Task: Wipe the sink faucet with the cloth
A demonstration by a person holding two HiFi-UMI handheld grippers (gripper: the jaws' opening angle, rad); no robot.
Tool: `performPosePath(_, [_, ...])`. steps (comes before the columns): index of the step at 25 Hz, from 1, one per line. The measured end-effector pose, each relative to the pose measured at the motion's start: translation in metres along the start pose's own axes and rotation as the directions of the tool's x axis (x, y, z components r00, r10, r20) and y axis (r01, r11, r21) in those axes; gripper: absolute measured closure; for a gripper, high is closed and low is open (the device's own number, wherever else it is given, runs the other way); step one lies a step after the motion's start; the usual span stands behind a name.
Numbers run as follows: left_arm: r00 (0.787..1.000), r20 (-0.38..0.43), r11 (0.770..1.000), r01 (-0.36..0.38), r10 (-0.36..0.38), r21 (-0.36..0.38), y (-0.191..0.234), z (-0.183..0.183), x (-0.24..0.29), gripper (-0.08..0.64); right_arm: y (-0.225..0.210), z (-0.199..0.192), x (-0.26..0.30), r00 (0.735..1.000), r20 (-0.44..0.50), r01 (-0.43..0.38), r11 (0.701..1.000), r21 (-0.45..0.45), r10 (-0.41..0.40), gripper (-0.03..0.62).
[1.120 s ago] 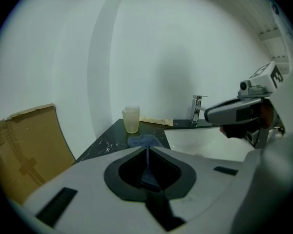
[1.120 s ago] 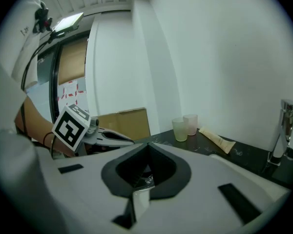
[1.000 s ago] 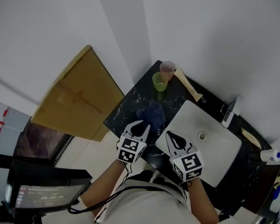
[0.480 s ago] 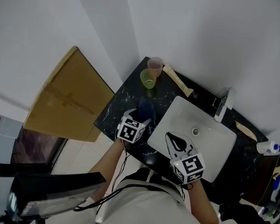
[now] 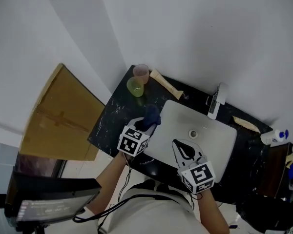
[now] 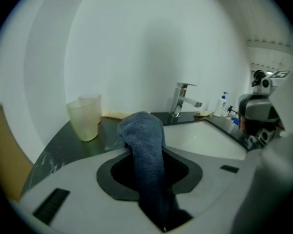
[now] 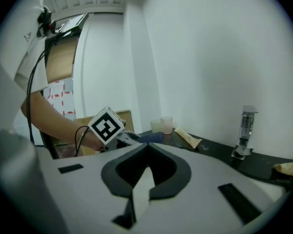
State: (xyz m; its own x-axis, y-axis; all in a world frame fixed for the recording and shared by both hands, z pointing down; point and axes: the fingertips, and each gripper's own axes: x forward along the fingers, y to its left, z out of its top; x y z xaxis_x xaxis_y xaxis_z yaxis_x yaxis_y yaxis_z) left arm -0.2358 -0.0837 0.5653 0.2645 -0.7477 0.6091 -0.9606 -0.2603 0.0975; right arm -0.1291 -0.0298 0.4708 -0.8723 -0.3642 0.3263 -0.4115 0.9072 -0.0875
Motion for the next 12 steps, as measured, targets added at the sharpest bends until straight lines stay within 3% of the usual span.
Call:
performPosePath(2, [0.993,0.044,0.991,0.11,-0.113,0.07,-0.042,0.032,0.01,0.442,-0.012,0.001,-0.02,0.998,0.005,0.056,0.998,0.009,-0.056,0.591])
performPosePath(6, [0.942,0.101,0.926,0.288,-0.32,0.243,-0.135,0.103,0.036,0.442,-0.044,-0.01,-0.074,0.974,0.011,0.226,0.972,0.067,-0.227,0.591])
performPosePath(8, [0.919,0.107,0.895,0.334,-0.379,0.295,-0.168,0.129,0.049,0.442,-0.056,-0.018,-0.098,0.952,0.007,0.304,0.948,0.099,-0.306,0.591])
performPosePath(12, [0.897,0.082,0.849,0.376,-0.433,0.371,-0.202,0.151,0.071,0.442,-0.069,-0.031,-0.136,0.908,0.002,0.414,0.899,0.144,-0.419,0.591])
